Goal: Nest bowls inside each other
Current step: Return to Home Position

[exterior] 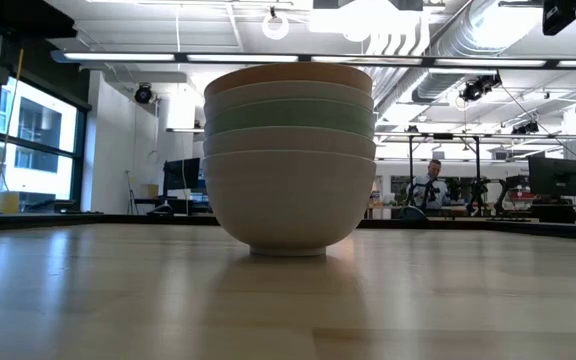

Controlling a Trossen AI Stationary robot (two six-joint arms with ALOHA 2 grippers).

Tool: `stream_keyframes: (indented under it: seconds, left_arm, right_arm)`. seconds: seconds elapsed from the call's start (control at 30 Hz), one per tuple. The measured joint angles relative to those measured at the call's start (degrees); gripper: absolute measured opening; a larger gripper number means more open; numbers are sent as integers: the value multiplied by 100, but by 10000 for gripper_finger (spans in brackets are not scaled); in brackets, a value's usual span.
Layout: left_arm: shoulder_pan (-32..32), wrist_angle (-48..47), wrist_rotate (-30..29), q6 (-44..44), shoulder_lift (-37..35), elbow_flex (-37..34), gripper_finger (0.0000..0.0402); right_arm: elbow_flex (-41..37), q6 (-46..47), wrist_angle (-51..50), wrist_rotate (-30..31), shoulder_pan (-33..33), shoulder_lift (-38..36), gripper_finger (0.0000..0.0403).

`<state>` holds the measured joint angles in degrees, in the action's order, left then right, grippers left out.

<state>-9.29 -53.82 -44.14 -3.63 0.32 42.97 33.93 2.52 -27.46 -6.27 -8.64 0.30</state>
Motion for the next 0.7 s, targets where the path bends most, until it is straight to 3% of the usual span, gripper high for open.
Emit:
stream_keyframes:
  seconds: [0.4, 0.6, 0.7]
  left_arm:
    - [-19, 212, -1134, 676, 0, -45, 156]
    - [-162, 474, -1368, 941, 0, 202, 156]
    - [-236, 820, -1093, 941, -2, 365, 156]
  right_arm:
    - [0, -258, 89, 158, 0, 0, 93]
    - [0, -253, 182, 159, 0, 0, 93]
    - [0, -202, 190, 158, 0, 0, 93]
